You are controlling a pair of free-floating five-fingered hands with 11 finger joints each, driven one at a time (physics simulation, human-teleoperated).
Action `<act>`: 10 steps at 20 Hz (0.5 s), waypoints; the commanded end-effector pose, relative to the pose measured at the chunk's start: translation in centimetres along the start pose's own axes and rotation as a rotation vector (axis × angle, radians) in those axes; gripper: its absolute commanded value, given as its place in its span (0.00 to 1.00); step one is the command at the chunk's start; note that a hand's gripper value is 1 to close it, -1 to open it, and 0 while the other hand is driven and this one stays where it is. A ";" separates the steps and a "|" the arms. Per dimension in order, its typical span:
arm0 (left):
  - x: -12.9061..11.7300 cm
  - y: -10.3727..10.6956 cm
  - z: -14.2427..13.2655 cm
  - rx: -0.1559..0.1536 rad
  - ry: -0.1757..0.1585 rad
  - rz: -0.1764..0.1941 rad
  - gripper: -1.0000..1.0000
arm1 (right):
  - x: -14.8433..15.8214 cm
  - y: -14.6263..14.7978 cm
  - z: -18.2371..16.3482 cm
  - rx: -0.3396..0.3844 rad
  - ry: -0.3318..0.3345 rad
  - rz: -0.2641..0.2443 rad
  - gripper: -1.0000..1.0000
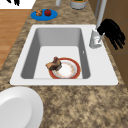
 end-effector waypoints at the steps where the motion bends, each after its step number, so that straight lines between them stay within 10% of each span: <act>1: 0.0 0.0 0.0 0.000 0.000 0.000 0.50 | 0.0 0.2 -0.2 -0.097 -0.055 -0.078 0.00; 10: 0.0 0.0 0.0 0.000 0.000 0.000 0.50 | 0.5 1.6 0.2 -0.084 -0.103 -0.082 0.00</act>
